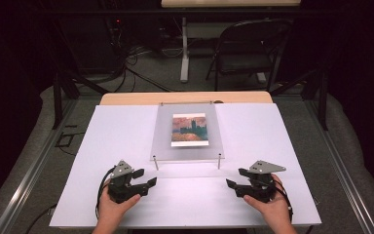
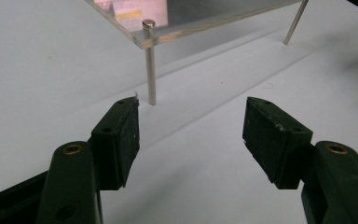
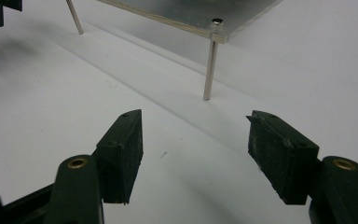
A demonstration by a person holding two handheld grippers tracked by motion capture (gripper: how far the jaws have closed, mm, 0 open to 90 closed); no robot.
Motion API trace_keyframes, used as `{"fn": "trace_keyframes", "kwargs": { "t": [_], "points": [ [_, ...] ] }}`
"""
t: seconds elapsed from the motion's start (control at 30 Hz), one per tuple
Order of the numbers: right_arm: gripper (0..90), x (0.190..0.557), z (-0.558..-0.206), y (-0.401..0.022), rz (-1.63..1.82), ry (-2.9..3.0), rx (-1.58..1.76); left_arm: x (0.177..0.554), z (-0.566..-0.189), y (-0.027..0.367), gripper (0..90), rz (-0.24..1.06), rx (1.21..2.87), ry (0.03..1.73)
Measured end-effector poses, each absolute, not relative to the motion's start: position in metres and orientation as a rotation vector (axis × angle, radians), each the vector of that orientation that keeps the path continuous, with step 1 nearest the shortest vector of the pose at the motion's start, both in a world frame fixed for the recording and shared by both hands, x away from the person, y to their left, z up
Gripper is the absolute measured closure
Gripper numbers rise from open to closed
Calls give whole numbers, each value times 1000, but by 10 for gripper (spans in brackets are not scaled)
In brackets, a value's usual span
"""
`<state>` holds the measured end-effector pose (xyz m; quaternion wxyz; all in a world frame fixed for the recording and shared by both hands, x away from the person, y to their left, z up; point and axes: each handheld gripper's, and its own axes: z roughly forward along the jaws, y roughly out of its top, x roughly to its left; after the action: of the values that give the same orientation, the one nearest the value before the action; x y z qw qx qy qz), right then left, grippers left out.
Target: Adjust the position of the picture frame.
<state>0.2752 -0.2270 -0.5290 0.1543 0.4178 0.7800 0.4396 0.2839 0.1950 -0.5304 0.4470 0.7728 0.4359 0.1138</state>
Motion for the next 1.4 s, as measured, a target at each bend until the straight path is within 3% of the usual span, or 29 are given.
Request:
{"fn": "trace_keyframes", "kwargs": {
  "t": [0.33, 0.77, 1.2, 1.37, 1.4],
  "points": [
    [353, 277, -531, -251, 1273, 2167, 1273, 287, -523, 215, 364, 331, 1860, 1099],
    [154, 291, -519, -264, 1226, 2140, 1389, 314, -506, 230, 329, 328, 1853, 1171],
    [146, 333, -491, -254, 1180, 2197, 1333, 351, -494, 239, 335, 294, 1874, 1234],
    [179, 351, -486, -254, 1206, 2178, 1351, 364, -490, 244, 331, 276, 1871, 1252],
    [228, 361, -485, -253, 1210, 2174, 1351, 370, -487, 245, 331, 287, 1868, 1247]
  ]
}}
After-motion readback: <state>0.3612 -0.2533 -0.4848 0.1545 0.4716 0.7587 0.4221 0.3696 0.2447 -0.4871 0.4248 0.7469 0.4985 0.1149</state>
